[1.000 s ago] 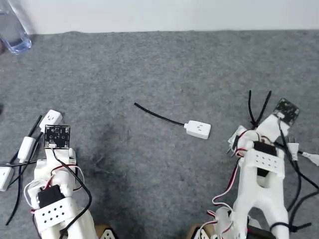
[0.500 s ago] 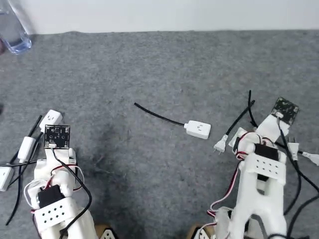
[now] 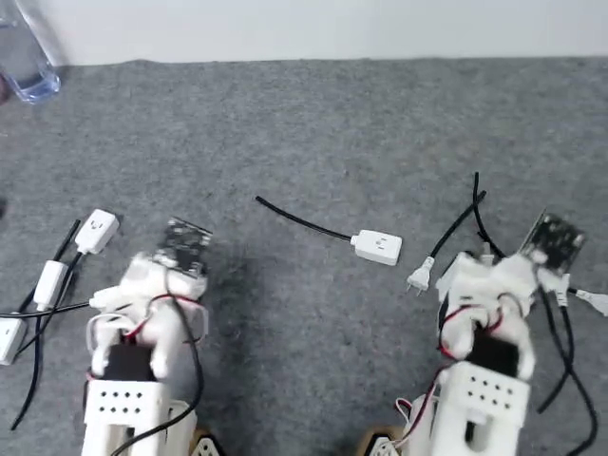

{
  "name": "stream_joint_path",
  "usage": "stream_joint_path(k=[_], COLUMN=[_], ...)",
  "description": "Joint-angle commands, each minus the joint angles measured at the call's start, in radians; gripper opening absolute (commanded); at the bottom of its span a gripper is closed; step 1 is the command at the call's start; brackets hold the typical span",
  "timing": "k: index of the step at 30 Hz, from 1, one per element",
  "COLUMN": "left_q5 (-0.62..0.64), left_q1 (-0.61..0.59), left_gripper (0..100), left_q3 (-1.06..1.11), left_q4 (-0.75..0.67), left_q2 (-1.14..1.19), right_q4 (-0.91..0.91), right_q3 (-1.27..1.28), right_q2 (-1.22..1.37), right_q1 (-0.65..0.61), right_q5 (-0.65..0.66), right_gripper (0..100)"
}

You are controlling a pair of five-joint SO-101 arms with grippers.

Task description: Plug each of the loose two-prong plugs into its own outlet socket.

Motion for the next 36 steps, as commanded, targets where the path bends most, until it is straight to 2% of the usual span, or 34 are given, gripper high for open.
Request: stream_joint_path(k=[1, 5, 8, 11, 15, 18, 23, 27, 31, 36], left_q5=[0.109, 0.290, 0.341, 0.344, 0.348, 0.350, 0.345, 0.316, 0.051, -0.167], left_q1=[0.135, 0.339, 0.499, 0.600, 0.617, 0.615, 0.621, 0.615, 0.621, 0.614], left_gripper=[11, 12, 16, 17, 17, 17, 17, 17, 17, 17], left_q3=[-0.007, -0.028, -0.068, -0.133, -0.306, -0.483, -0.791, -1.092, -1.408, -1.715], left_q4=[-0.201, -0.258, -0.261, -0.264, -0.264, -0.264, -0.229, 0.002, 0.348, 0.651], left_q2=[-0.003, -0.002, -0.002, 0.017, 0.195, 0.420, 0.836, 1.165, 1.455, 1.728], right_q4=[-0.153, -0.257, -0.268, -0.269, -0.271, -0.294, -0.363, -0.364, -0.358, -0.343], right_q3=[0.091, 0.153, 0.153, 0.153, 0.153, 0.161, 0.187, 0.187, 0.183, 0.167], right_q2=[-0.059, -0.068, -0.068, -0.068, -0.068, -0.068, -0.068, -0.068, -0.073, -0.068], right_q1=[0.012, 0.021, 0.102, 0.154, 0.165, 0.174, 0.268, 0.305, 0.351, 0.447], right_q5=[0.075, 0.101, 0.097, 0.094, 0.094, 0.094, 0.094, 0.095, 0.115, 0.319], right_gripper=[34.3, 34.3, 34.3, 34.3, 34.3, 34.3, 34.3, 34.3, 34.3, 34.3])
